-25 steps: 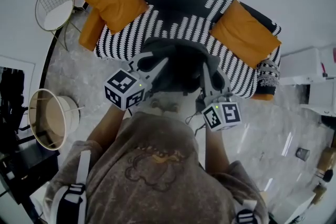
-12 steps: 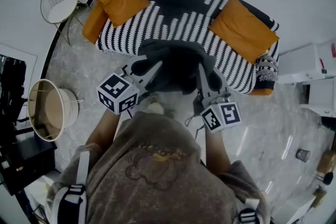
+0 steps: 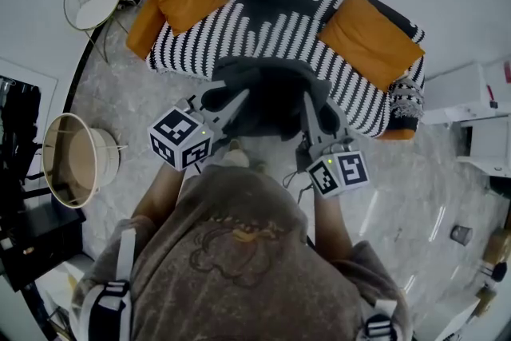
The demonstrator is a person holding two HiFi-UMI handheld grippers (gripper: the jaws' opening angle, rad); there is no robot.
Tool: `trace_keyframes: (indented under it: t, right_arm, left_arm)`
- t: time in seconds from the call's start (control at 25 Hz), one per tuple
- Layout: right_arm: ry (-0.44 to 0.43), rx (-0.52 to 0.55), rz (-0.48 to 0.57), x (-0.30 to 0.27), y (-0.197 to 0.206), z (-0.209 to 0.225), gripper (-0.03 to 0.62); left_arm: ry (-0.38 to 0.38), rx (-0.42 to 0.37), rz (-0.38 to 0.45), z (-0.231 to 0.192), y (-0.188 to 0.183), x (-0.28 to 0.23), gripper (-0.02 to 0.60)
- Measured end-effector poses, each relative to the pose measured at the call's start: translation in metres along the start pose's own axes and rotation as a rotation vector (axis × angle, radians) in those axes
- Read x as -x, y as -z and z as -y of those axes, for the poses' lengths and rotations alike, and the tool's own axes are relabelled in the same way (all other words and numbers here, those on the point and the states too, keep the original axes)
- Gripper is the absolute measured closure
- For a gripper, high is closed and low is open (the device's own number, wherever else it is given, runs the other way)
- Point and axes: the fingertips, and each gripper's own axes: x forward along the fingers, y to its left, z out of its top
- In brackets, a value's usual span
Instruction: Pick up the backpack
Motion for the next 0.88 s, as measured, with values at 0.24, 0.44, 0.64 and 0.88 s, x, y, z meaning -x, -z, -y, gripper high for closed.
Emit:
trace_keyframes:
  t: [0.24,0.44,0.64,0.88]
  right_arm:
    - [0.006,0.000,-0.002,0.0055,0.0004,0.0037,0.542]
    - [0.003,0.007,0.002,0.0058,-0.0013,0.0044,0.542]
    - [0.000,0.016,0.004,0.0061,-0.0042,0.0061,0.542]
    - [0.005,0.019,0.000,0.0054,-0.0075,0.0084,0.542]
  left_arm:
    - [0.005,0.000,-0.003,0.0060,0.0017,-0.0026,0.554]
    - [0.005,-0.001,0.006,0.0068,0.0004,-0.0039,0.554]
    - [0.010,0.013,0.017,0.0084,-0.0022,-0.0062,0.554]
    - [0.021,0.032,0.022,0.0093,-0.0062,-0.0087,0.554]
